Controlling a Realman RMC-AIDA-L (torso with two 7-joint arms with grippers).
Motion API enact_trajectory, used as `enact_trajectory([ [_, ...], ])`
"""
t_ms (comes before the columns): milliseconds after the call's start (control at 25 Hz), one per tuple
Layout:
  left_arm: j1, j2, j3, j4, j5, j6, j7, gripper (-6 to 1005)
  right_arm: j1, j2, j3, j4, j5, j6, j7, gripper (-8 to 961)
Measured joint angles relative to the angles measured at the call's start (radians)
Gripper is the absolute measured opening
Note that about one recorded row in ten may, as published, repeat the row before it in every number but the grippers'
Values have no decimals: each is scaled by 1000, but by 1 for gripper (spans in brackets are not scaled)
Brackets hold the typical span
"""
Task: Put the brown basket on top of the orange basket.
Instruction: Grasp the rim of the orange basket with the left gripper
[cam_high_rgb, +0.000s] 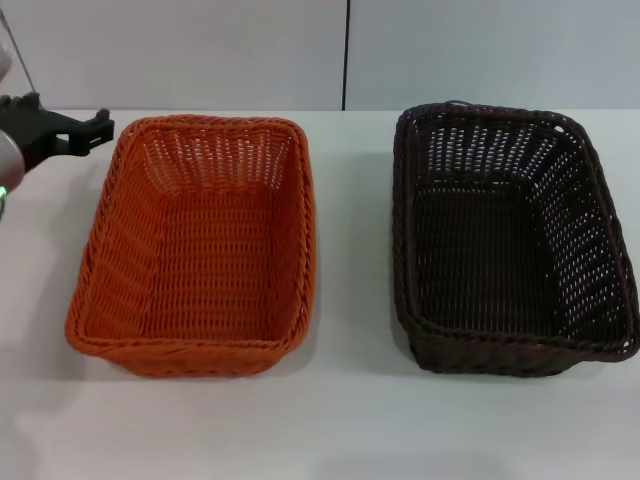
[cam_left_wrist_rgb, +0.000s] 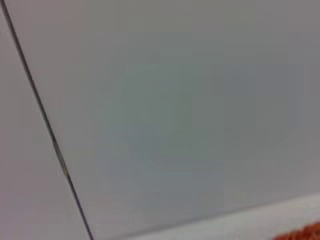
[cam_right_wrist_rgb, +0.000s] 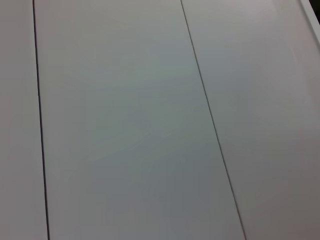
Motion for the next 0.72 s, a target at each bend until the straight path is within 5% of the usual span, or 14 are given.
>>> enact_trajectory([
  [120, -33, -4, -49, 53, -12, -162, 38, 863, 5, 1, -2, -3, -1, 1, 15, 789],
  [160, -81, -12, -126, 100, -61, -338, 123, 863, 6, 1, -2, -4, -1, 1, 17, 789],
  [240, -115, -23, -194, 130, -113, -462, 204, 863, 11, 2, -3, -9, -2, 1, 21, 789],
  [320, -134, -28, -227, 149, -140, -523, 245, 810, 13, 2, -3, -15, -2, 1, 22, 789],
  [720, -161, -30, -264, 186, -149, -653, 237, 858, 11, 0, -3, -16, -8, -11, 22, 788],
])
